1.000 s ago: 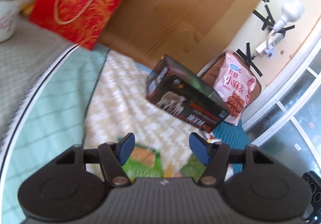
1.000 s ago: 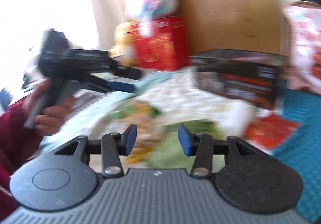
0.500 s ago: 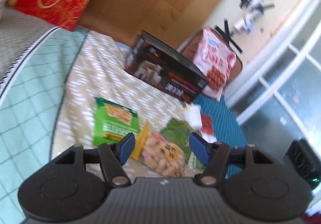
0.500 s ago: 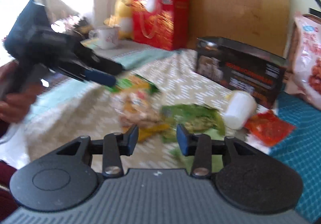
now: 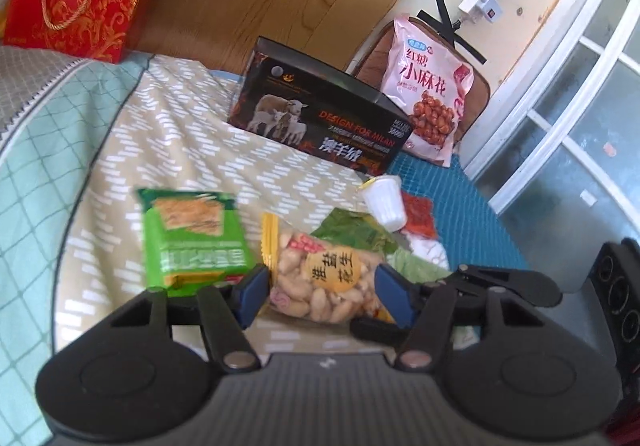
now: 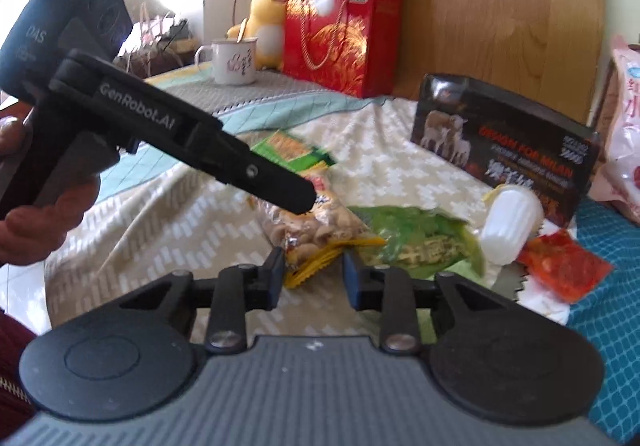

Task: Organize snacks
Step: 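Grasp the clear peanut bag with the left gripper, then carry the peanut bag into the black tin and open the left gripper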

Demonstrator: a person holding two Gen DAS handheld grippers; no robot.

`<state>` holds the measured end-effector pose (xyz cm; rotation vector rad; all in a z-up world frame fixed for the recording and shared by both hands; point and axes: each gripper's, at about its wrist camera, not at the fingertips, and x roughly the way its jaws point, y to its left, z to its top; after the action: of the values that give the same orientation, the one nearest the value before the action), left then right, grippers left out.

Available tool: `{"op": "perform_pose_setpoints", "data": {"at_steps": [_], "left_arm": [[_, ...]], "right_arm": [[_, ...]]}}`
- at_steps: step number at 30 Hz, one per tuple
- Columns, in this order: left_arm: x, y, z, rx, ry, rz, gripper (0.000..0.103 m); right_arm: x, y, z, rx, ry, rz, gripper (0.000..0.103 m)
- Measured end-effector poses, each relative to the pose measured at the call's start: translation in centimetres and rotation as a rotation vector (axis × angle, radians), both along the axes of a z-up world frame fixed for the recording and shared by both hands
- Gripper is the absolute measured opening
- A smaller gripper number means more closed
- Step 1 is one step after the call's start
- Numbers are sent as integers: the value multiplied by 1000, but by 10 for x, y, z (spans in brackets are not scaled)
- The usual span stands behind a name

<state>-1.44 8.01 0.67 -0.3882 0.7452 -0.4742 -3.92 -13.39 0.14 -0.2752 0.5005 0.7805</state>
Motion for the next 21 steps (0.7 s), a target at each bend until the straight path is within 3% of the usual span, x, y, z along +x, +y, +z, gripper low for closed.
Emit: {"op": "perform_pose_setpoints", "data": {"at_steps": [5, 9, 15, 19, 21], "left_arm": [[11, -10, -2, -44, 19, -24, 58], [23, -22, -12, -36, 58, -32, 58], [31, -24, -8, -19, 44, -12, 76], [38, -22, -12, -29, 57, 1, 69], [38, -25, -12, -22, 49, -11, 56]], "right_arm": [[7, -15, 10, 37, -33, -42, 29], [15, -24, 4, 30, -15, -76, 29], [20, -27, 0, 16, -19, -78, 33], [22, -23, 0, -10, -34, -59, 35], [23, -20, -3, -15, -28, -54, 36]]}}
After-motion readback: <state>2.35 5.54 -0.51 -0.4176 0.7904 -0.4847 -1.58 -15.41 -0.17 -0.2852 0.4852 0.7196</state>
